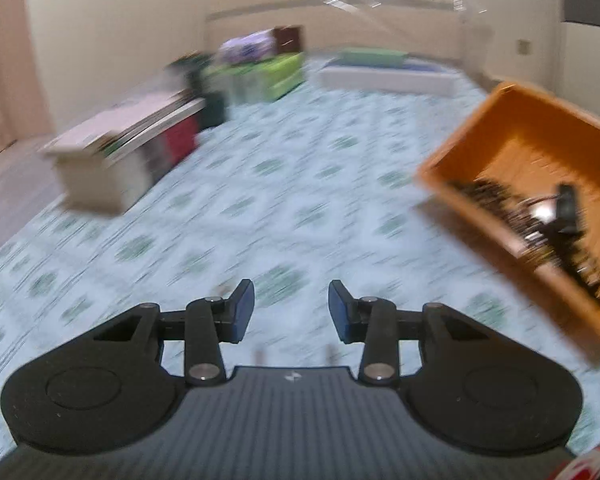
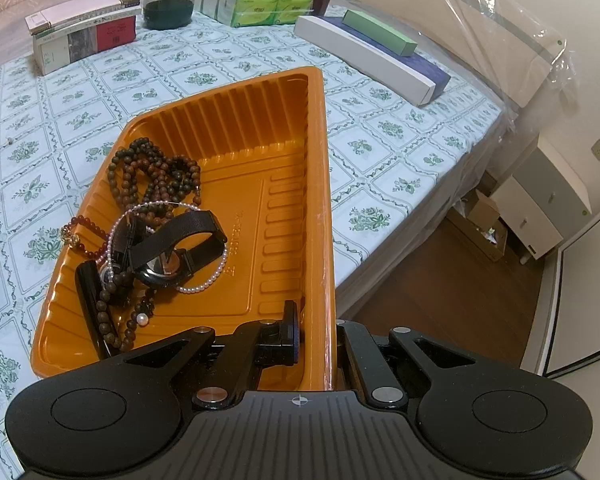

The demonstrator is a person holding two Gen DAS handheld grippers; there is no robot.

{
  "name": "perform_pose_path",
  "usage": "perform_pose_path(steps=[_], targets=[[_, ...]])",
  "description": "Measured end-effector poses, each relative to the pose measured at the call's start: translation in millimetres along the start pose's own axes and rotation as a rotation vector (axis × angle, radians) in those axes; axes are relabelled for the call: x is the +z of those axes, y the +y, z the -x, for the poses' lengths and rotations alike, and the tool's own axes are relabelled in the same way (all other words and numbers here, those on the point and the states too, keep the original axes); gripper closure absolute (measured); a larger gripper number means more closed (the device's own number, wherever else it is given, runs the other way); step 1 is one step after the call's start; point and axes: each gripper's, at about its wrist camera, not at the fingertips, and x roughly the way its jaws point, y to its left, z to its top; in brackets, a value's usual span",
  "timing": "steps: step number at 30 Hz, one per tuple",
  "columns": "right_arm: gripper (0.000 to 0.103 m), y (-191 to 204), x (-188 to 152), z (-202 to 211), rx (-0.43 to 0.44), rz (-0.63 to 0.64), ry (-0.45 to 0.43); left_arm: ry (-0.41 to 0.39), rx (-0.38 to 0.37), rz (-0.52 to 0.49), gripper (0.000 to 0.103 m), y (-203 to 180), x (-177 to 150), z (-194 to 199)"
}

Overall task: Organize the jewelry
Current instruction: 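Move the left tool to the small gold earring and grasp it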

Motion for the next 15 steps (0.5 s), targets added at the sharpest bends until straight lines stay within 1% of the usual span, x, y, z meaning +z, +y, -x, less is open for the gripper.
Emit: perform_pose_path(steps=[2, 6, 15], targets=[[0.100, 0, 0, 0, 0.000, 0.001, 0.000, 0.017, 0.034, 0.016, 0.066, 14, -6, -6], [0.100, 0, 0, 0, 0.003, -0.004, -0.005, 0.032, 0.060, 0.030, 0.066, 29, -7, -26], [0.100, -8, -1, -2, 0.026, -0.051, -0.023, 0.042, 0.070, -0.025, 0.066, 25, 0, -64]])
